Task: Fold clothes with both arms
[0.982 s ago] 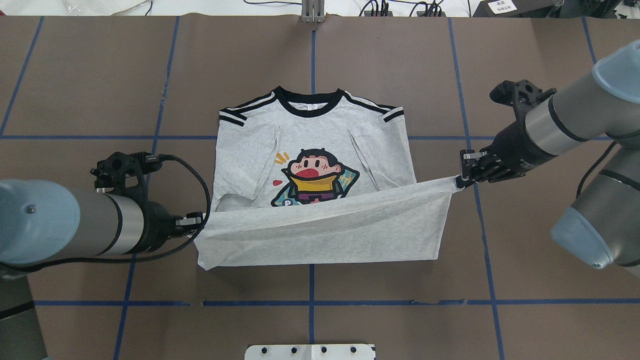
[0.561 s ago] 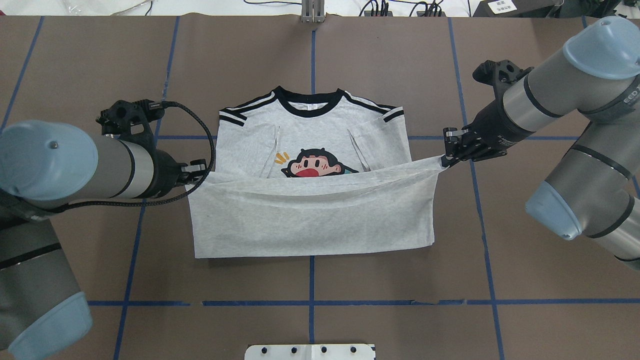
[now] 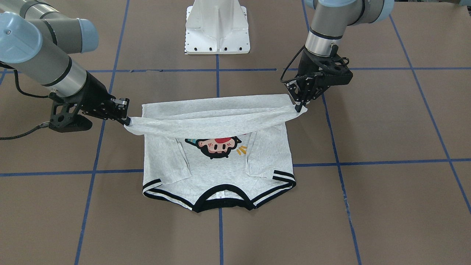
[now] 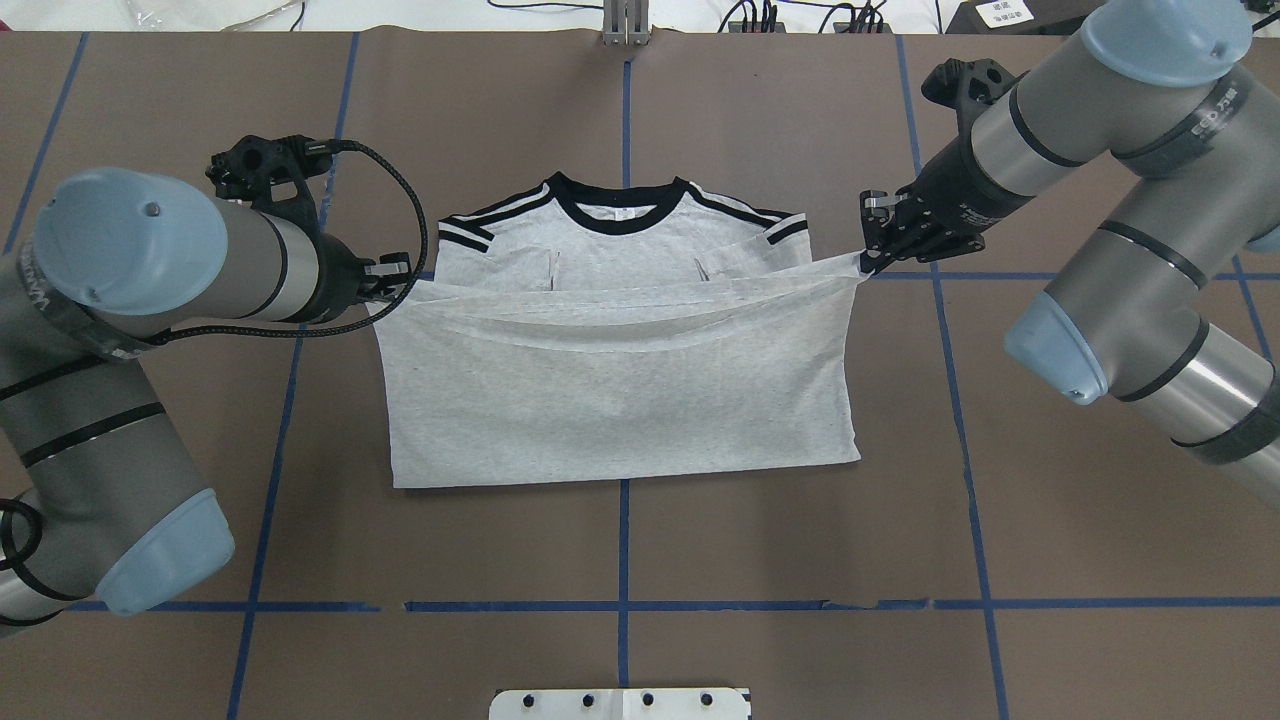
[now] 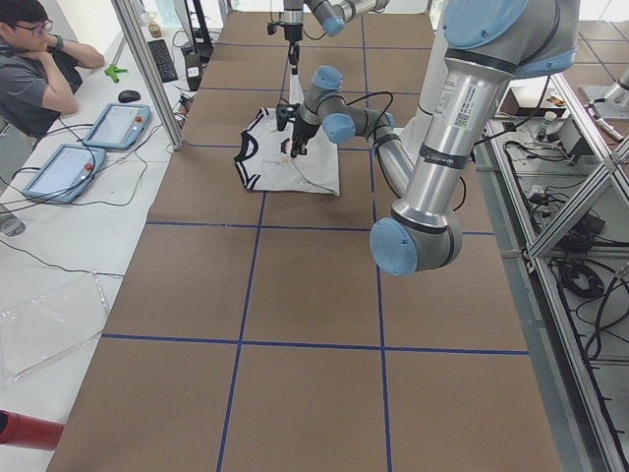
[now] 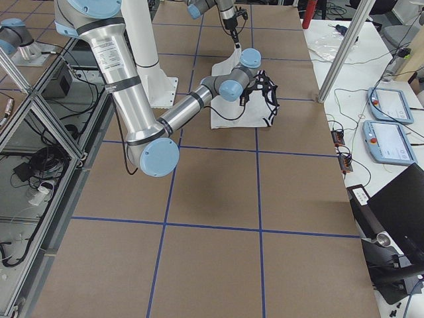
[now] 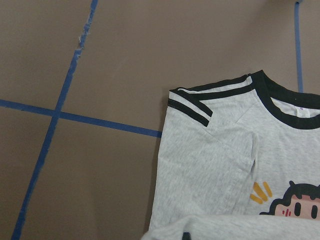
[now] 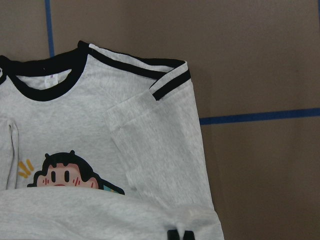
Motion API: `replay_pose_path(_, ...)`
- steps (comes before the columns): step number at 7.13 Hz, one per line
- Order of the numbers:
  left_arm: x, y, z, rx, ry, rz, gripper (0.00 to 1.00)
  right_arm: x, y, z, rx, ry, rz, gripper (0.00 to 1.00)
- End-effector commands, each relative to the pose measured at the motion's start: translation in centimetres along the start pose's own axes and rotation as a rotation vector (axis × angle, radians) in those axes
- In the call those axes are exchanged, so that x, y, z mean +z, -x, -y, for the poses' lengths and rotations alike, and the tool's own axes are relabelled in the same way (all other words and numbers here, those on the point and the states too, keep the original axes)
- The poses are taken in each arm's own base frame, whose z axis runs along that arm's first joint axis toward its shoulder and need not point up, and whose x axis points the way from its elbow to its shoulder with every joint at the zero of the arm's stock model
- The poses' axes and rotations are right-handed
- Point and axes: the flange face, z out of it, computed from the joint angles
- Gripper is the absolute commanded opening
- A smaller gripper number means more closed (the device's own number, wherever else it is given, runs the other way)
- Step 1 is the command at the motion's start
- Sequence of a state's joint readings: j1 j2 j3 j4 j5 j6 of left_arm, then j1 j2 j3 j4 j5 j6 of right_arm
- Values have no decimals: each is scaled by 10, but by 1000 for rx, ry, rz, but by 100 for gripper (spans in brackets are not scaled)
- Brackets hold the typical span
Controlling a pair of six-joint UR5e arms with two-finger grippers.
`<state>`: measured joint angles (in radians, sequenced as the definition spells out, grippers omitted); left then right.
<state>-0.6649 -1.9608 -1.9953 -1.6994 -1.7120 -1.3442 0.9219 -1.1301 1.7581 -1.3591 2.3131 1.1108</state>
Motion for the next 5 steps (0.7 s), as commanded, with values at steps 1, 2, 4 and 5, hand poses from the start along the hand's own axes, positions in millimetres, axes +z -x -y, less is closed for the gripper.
replay_pose_path(1, 14, -3, 27, -21, -31, 10, 0, 4, 7, 35, 28, -19, -17, 0)
replay_pose_path(2, 19, -7, 42, -15, -48, 9, 0, 5, 4, 52, 42, -30, -22, 0)
replay_pose_path(4, 57, -7, 52, 1, -53, 0, 0, 27, -14, 90, 34, -58, -3, 0)
replay_pose_path(5, 75, 0, 55, 2, -54, 3, 0, 35, -8, 103, 43, -53, -10, 0)
